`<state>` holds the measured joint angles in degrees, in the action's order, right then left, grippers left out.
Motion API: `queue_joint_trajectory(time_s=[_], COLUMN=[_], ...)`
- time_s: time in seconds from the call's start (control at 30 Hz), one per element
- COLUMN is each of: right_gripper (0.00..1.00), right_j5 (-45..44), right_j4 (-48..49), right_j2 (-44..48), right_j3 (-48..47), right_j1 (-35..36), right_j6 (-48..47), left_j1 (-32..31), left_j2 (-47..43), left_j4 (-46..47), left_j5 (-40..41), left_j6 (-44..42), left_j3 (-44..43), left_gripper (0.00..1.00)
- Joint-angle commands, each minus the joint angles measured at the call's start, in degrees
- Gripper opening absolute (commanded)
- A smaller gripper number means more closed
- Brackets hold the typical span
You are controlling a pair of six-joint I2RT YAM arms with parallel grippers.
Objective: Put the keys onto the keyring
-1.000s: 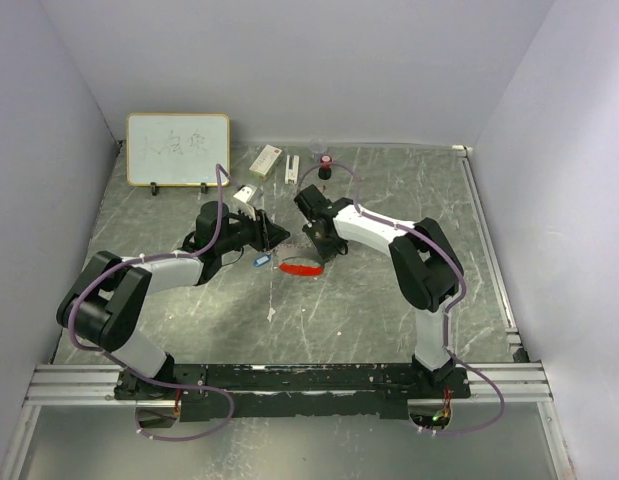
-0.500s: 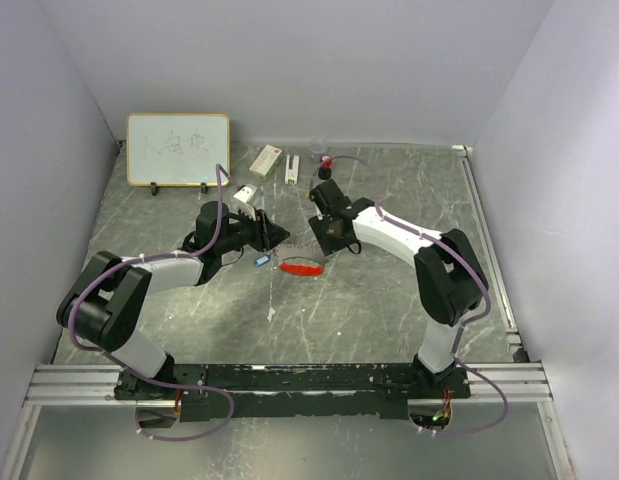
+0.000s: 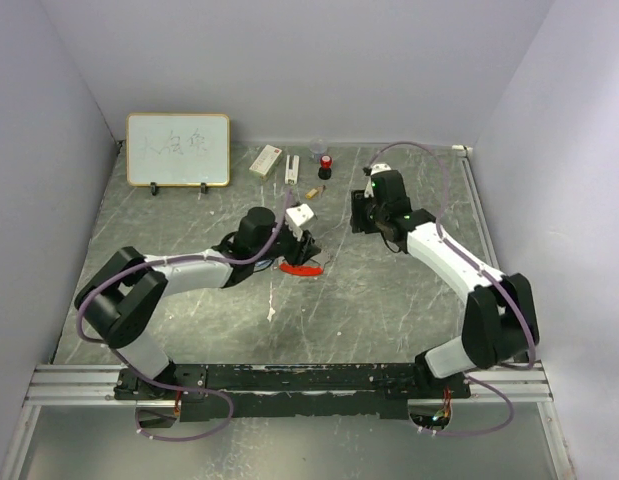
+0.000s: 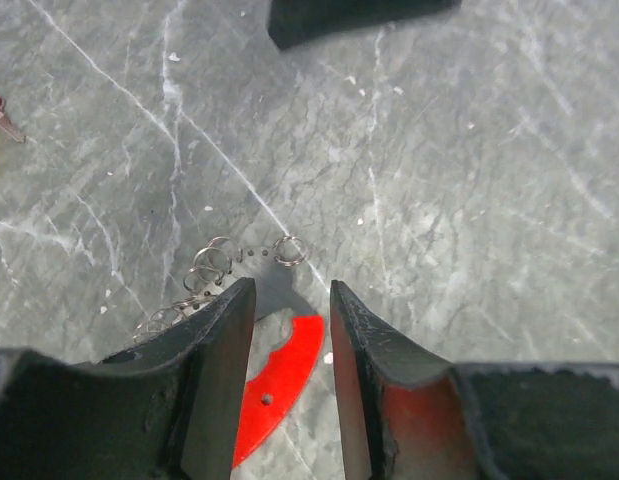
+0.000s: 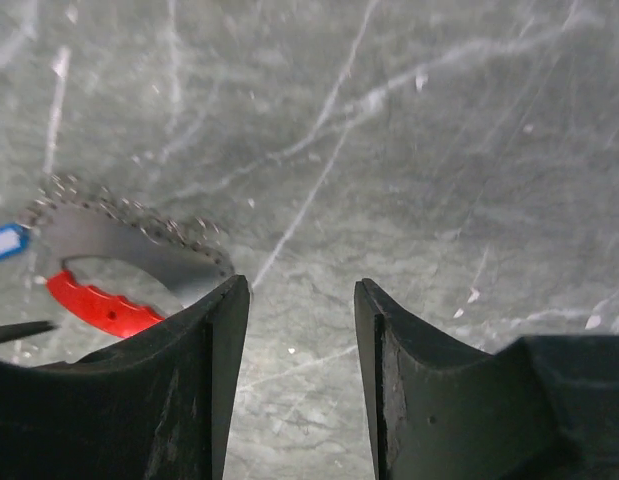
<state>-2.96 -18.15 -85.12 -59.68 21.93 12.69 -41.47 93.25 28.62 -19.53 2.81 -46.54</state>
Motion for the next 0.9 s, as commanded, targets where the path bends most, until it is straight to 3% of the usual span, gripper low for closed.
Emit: queue_joint_trajectory(time_s=[0.0,0.37,0.87], right_gripper=[0.47,0.52,0.52], right_j5=[-0.4,-1.15,1.1], right_j4=[6.29,11.16,11.37], right_j2=[5.28,17.43,20.51], right_j3=[1.94,8.17,10.13], right_j1=[-1.4,-7.72,-9.93], right_j6=[1.28,2.11,1.1], left_j1=[-3.05,-8.43,-14.53], left_j2=[3.71,11.91,18.61], left_j4=[-2.99,1.75,9.43], left_j5=[6.67,13.37,20.31], left_j6=[-12.0,-27.19,-37.0], left_j3=[-2.47,-4.38,-4.62], left_gripper=[0.47,0.5,0.51])
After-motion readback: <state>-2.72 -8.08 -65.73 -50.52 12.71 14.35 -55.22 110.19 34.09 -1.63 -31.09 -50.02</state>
